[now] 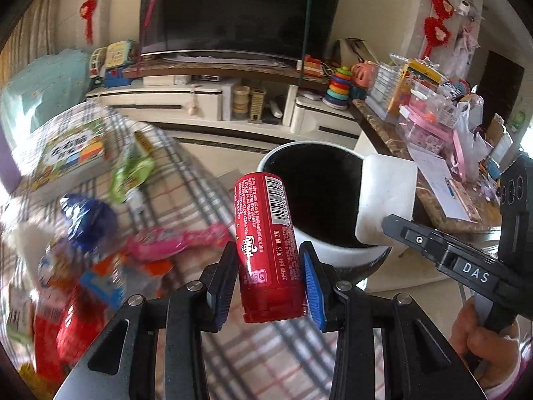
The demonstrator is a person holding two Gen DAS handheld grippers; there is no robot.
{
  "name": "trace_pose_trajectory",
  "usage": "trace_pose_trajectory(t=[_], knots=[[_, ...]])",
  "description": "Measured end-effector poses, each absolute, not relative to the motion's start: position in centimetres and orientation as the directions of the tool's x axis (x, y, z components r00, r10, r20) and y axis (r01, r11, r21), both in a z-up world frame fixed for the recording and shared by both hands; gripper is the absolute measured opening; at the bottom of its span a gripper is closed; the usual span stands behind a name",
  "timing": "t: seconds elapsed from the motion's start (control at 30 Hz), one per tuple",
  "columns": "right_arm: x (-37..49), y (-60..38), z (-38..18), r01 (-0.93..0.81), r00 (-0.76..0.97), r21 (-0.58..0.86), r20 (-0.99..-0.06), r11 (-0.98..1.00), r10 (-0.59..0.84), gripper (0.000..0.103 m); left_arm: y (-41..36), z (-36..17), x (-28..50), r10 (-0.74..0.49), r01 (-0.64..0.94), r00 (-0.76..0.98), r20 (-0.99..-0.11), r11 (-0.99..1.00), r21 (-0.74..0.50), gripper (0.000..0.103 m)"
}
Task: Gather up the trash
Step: 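Carry the red can and tissue block over the bin and release both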
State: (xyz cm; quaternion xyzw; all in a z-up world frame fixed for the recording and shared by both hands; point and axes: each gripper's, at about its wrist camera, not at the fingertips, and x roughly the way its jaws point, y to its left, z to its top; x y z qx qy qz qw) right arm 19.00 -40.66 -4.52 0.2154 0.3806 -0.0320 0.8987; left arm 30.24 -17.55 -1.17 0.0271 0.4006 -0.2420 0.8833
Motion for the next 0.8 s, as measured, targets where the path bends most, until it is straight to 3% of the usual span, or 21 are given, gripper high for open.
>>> trace_pose_trajectory(t=[0.8], knots=[[22.6, -45.5, -5.7, 0.297, 0.655, 0.272, -0.755, 0.915, 0.013, 0.03, -25.6, -4.0, 38.2, -0.442, 0.491, 0.491, -0.75, 0.852, -0.182, 0.037]])
